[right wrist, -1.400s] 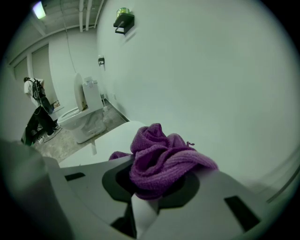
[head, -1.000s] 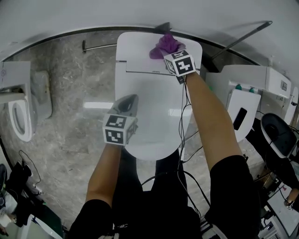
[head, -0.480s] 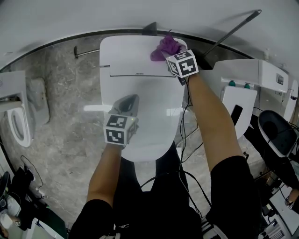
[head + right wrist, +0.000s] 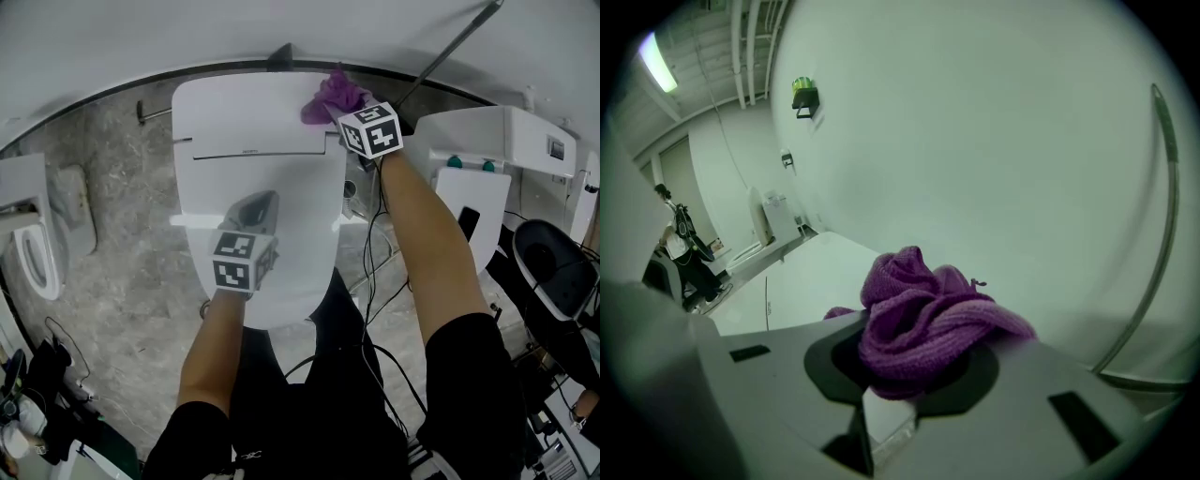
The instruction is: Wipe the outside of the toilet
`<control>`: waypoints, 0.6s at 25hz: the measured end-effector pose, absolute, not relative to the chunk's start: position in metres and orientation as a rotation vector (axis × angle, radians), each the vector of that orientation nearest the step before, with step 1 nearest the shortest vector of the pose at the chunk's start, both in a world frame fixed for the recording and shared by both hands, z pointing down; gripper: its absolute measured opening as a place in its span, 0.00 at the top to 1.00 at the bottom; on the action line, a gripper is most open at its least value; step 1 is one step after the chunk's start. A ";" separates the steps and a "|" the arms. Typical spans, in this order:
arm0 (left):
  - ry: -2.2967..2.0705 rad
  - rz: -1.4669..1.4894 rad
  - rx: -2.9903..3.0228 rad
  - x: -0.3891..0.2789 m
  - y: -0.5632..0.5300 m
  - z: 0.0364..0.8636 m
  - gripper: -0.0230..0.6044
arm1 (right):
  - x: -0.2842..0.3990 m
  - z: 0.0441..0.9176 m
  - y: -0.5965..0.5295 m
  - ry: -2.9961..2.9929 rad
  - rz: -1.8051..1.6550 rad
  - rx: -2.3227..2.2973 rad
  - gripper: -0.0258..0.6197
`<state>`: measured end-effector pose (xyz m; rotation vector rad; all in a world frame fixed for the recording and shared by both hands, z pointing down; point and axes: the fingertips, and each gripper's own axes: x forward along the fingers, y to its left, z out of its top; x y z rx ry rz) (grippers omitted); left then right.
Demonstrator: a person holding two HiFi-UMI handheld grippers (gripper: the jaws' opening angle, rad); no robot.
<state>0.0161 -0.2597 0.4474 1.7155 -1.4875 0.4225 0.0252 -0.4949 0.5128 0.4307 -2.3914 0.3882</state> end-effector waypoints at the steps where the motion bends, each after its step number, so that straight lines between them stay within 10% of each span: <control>1: -1.492 0.423 1.708 0.019 -0.262 0.447 0.95 | 0.028 0.513 -0.496 -2.397 0.395 0.417 0.83; 15: -1.455 0.553 1.674 0.072 -0.279 0.460 0.95 | 0.100 0.519 -0.509 -2.486 0.248 0.271 0.83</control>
